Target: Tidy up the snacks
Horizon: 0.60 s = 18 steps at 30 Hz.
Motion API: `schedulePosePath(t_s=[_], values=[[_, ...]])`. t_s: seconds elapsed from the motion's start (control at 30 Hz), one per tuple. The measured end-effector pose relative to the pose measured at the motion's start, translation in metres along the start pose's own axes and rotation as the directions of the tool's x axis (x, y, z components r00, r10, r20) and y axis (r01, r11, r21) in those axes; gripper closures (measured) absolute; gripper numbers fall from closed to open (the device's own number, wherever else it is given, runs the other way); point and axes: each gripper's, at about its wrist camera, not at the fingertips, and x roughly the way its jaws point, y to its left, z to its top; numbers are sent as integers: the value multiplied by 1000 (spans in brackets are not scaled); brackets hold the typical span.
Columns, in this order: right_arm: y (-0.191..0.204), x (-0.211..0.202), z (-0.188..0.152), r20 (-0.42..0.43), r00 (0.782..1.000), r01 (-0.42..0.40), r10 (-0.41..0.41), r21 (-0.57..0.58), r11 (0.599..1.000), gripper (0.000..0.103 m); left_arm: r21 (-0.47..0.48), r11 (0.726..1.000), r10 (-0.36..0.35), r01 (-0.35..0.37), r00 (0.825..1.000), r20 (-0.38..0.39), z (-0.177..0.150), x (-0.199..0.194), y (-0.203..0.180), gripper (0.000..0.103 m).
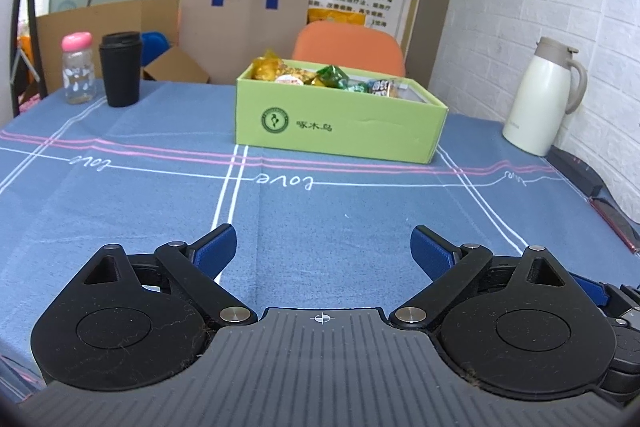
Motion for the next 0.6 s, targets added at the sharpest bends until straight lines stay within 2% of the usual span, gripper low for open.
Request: schedulePosePath(t_s=[0.2,0.43,0.6], values=[[0,12,12,-7,1000,23,-23,6,1000,11,-11,1000,-3,3,999,-44,8,21,5,21],[5,45,37,-56,998,10,-10,7,1000,11,-10,1000,11,-12,998,-62,36,40,10,22],[13,64,59,-70,997,13,-15,-35,999,11,-15,999,36,-37,998,-43,58,49,13,22]])
